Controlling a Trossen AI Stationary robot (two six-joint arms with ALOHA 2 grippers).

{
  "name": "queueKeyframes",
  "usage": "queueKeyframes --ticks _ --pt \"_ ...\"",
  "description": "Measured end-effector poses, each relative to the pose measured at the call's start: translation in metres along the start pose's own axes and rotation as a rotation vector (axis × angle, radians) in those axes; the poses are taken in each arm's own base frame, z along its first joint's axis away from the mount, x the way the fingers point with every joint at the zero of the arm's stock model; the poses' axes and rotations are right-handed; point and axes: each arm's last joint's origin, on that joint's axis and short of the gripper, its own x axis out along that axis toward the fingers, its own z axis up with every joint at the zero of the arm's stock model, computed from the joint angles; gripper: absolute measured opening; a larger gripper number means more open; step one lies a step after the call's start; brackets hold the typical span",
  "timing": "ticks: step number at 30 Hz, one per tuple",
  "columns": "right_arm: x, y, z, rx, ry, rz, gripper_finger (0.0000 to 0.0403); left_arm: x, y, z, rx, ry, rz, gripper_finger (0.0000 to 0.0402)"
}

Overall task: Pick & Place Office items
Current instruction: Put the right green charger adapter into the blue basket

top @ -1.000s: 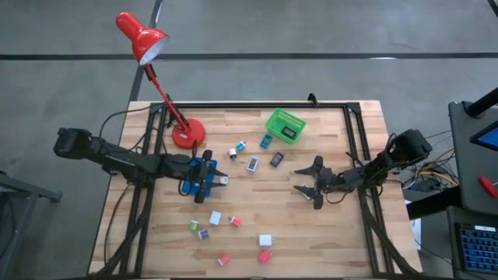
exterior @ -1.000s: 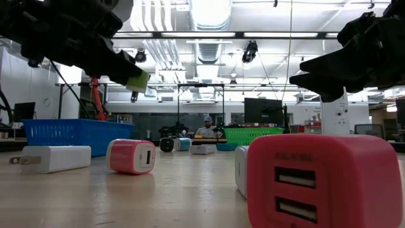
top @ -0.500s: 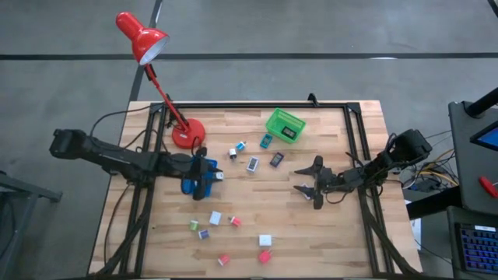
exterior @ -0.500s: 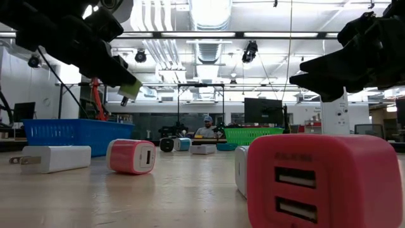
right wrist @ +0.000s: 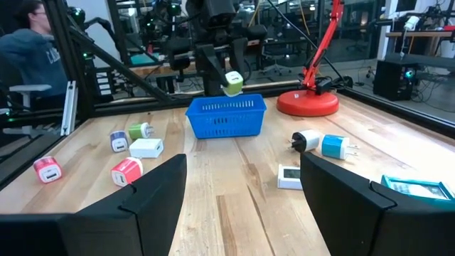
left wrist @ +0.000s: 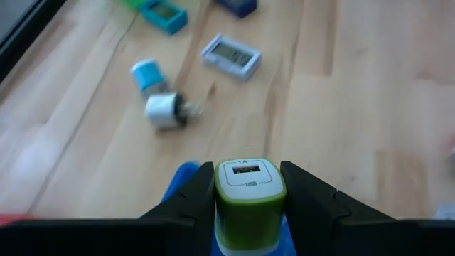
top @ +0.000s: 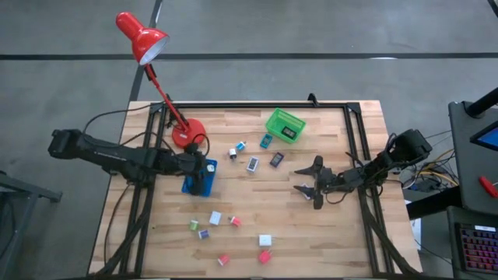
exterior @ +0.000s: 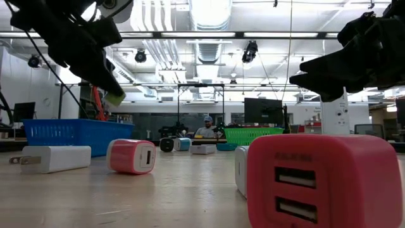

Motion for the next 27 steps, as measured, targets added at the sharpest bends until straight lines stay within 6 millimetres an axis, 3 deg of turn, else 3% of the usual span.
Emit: queueKeyframes --ticks 10,27 --pt "0.000 0.000 0.000 0.001 0.000 0.000 0.0265 -0.002 0.004 -0.011 -0.029 0.147 0.061 0.0131" --pt "0.000 0.000 0.001 0.007 -0.006 0.000 0.0265 0.030 0.000 -0.024 0.001 0.316 0.099 0.0131"
